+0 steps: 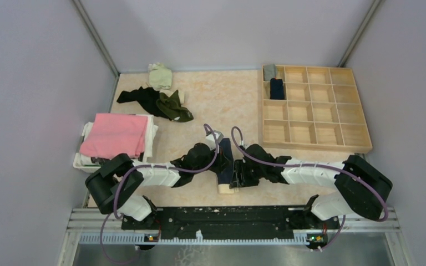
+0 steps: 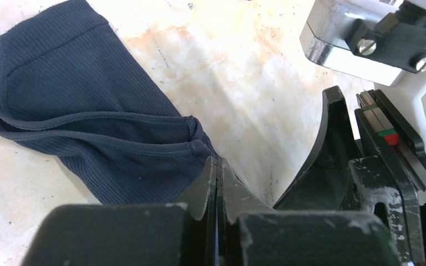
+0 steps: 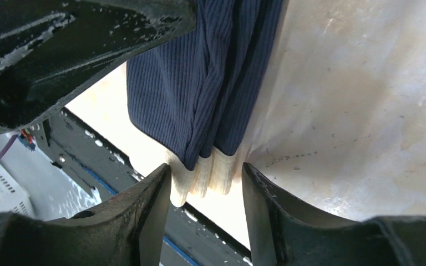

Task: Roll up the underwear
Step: Fold the underwear at the center of the board.

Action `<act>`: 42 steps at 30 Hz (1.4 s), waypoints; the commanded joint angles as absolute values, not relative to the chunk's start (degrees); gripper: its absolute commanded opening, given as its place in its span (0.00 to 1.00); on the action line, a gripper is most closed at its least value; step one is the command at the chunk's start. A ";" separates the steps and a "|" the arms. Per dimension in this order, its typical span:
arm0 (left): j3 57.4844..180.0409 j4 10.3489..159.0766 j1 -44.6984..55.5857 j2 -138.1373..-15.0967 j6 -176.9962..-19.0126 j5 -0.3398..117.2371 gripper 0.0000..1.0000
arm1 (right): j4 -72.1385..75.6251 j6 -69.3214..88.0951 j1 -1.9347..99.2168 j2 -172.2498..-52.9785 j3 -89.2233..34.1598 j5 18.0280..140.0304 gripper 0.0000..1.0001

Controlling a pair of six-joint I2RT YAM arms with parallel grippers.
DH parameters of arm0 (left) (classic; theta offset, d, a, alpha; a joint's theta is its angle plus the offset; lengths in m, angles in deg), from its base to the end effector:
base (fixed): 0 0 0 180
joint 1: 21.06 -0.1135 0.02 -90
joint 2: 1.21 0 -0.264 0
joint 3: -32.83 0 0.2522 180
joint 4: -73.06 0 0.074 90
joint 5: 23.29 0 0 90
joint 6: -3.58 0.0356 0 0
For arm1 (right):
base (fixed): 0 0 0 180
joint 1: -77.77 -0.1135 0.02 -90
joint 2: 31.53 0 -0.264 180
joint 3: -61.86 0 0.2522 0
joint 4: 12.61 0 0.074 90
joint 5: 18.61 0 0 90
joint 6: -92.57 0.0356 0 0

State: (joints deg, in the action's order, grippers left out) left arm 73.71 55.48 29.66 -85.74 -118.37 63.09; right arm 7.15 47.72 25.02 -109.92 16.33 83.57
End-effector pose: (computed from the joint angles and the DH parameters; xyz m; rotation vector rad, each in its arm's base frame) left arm 0.1728 -0.2148 0.1541 0.3953 2.1297 -0.9440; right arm 0.1422 0.1994 0.1488 -0.2794 2.7188 0.8882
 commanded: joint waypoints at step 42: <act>59.49 67.29 46.44 -58.37 -131.55 75.63 0.00 | -1.56 47.72 24.33 -111.74 19.01 86.23 0.00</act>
